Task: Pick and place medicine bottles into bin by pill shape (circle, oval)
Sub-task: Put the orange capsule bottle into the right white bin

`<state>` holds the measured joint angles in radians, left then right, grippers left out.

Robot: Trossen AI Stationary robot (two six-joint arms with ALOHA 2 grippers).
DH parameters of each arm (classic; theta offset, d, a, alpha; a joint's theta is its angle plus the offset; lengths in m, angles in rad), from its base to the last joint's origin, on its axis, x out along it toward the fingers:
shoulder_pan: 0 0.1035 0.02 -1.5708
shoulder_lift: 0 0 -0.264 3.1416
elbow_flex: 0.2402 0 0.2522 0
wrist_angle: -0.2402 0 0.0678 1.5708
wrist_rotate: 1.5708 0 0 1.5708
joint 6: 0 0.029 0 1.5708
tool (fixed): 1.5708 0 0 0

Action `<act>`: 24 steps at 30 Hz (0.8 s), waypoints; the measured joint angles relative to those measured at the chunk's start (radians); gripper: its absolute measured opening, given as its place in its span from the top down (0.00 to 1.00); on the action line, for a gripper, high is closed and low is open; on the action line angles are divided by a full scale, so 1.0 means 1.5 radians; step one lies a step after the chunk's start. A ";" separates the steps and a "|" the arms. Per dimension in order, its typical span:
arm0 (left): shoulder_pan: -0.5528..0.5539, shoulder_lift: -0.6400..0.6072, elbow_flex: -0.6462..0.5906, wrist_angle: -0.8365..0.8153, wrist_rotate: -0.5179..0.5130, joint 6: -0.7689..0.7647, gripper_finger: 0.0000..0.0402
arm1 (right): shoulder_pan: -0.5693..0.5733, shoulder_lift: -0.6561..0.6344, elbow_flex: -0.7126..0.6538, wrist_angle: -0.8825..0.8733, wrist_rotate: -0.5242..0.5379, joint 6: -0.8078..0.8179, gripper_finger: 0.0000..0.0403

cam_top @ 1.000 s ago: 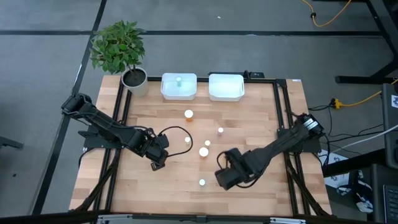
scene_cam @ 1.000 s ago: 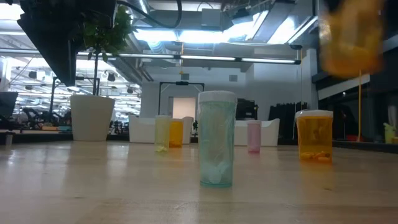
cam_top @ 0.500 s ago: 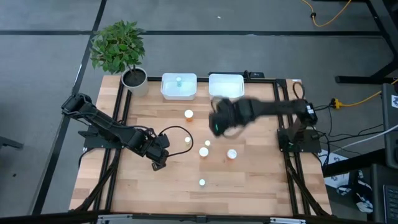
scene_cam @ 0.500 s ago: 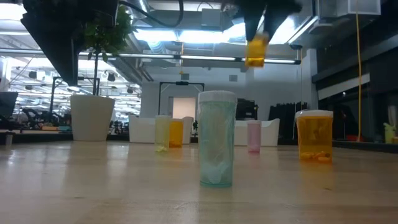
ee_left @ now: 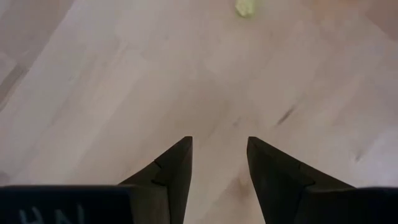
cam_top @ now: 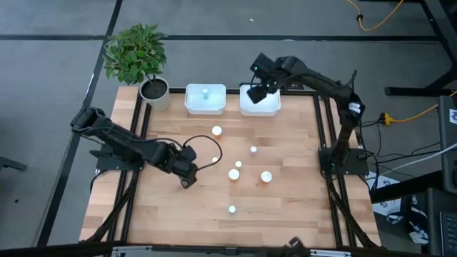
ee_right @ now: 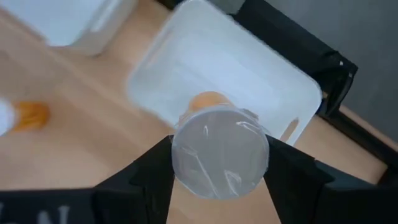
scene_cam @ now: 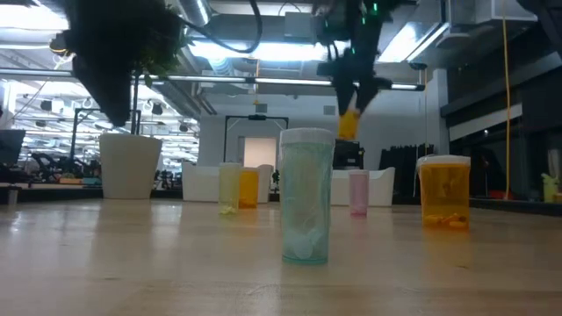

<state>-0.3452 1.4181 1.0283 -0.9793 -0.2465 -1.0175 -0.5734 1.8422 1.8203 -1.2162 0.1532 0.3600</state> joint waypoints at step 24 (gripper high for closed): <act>0.114 0.000 0.000 0.001 0.000 -0.001 0.63 | -0.126 0.002 -0.269 0.252 -0.081 -0.159 0.47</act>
<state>-0.1741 1.4181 1.0283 -0.9775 -0.2462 -1.0187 -0.7624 1.8450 1.4163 -0.8382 0.0311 0.1217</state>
